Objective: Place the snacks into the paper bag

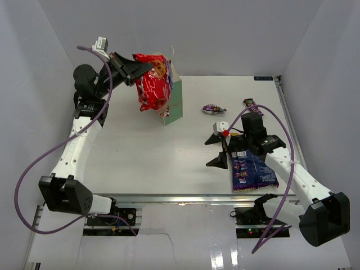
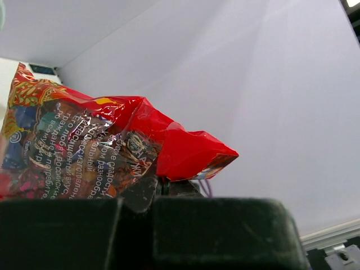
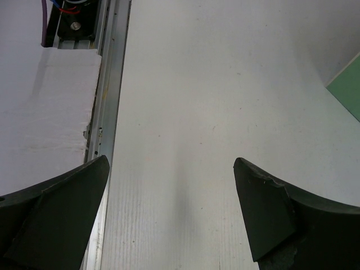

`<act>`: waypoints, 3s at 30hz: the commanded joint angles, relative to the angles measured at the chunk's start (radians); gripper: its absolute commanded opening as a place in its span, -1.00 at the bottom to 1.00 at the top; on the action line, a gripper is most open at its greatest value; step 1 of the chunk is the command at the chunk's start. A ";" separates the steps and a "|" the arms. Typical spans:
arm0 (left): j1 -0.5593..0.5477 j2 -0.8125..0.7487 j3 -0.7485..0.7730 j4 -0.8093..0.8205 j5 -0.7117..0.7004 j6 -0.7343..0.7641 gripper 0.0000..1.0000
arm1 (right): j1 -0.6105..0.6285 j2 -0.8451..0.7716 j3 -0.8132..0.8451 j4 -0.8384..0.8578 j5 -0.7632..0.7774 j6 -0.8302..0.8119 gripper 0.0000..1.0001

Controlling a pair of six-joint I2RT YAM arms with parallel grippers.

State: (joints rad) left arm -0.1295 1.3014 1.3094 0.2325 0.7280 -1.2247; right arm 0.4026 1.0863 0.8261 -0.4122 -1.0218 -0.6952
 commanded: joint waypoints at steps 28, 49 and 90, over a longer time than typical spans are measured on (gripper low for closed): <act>0.084 0.521 0.581 0.159 -0.182 -0.199 -1.00 | -0.005 0.011 -0.012 0.027 -0.004 -0.004 0.94; 0.054 0.541 0.473 0.154 -0.139 -0.164 0.15 | -0.005 0.035 -0.007 0.016 0.005 -0.018 0.93; 0.008 0.518 0.665 -0.226 -0.302 0.137 0.96 | -0.005 0.044 -0.002 0.009 0.014 -0.020 0.94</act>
State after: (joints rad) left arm -0.1120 1.8927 1.8893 -0.0113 0.4808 -1.1488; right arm 0.4004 1.1213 0.8196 -0.4099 -0.9974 -0.7074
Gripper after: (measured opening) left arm 0.979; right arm 0.970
